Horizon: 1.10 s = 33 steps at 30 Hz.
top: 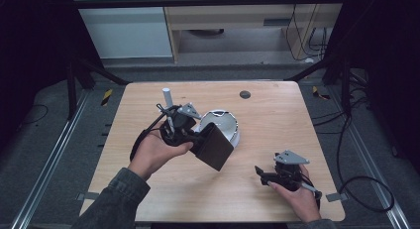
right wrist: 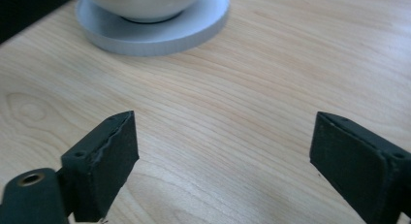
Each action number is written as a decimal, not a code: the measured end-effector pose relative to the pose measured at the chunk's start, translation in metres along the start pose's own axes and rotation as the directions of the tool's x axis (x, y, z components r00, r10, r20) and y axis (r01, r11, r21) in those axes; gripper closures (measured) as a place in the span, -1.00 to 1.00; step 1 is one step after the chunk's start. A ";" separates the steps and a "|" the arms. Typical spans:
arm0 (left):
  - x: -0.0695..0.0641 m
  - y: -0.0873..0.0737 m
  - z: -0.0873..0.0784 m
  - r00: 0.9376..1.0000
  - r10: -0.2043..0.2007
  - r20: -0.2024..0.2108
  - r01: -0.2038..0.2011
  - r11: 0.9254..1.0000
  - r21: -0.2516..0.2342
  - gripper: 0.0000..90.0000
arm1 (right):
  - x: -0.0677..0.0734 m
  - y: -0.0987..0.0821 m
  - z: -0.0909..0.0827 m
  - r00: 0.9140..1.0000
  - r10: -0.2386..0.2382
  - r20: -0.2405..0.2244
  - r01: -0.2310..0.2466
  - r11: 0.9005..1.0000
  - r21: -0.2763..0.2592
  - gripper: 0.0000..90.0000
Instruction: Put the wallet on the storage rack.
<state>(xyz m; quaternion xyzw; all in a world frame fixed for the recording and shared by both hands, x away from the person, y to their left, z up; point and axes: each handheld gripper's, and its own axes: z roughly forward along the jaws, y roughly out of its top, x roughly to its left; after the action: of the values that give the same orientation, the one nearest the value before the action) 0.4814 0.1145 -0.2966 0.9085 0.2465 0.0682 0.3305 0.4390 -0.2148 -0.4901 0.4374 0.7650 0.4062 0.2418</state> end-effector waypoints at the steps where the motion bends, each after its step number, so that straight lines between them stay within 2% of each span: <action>1: 0.000 0.000 -0.001 1.000 -0.001 -0.005 0.001 1.000 -0.001 0.80 | -0.001 0.000 0.001 1.000 0.009 0.006 -0.009 1.000 0.005 -0.81; 9: 0.003 0.006 -0.009 1.000 0.000 -0.023 0.000 1.000 -0.001 0.80 | -0.009 -0.004 0.006 0.997 0.056 0.049 -0.059 0.997 0.059 -0.81; 16: 0.007 0.017 -0.017 0.999 -0.006 -0.045 0.005 1.000 -0.023 0.80 | -0.011 -0.007 0.009 0.996 0.058 0.062 -0.063 0.994 0.089 -0.81; 19: 0.014 0.024 -0.019 0.998 -0.021 -0.059 0.018 0.999 -0.044 0.80 | -0.010 -0.007 0.011 0.996 0.058 0.061 -0.064 0.993 0.098 -0.81; 23: 0.024 0.033 -0.018 0.997 -0.030 -0.077 0.027 0.999 -0.044 0.80 | -0.010 -0.007 0.013 0.997 0.059 0.059 -0.065 0.991 0.113 -0.82; 27: 0.035 0.042 -0.013 0.994 -0.062 -0.093 0.057 0.997 -0.052 0.80 | -0.011 -0.008 0.014 0.997 0.059 0.058 -0.065 0.991 0.119 -0.82; 33: 0.042 0.048 -0.004 0.991 -0.071 -0.109 0.066 0.996 -0.052 0.80 | -0.012 -0.008 0.014 0.996 0.067 0.057 -0.074 0.990 0.122 -0.82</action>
<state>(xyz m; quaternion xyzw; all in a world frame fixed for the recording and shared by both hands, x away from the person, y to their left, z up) 0.5365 0.1059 -0.2643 0.8861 0.2937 0.1132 0.3403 0.4511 -0.2217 -0.5042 0.4888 0.7663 0.3544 0.2197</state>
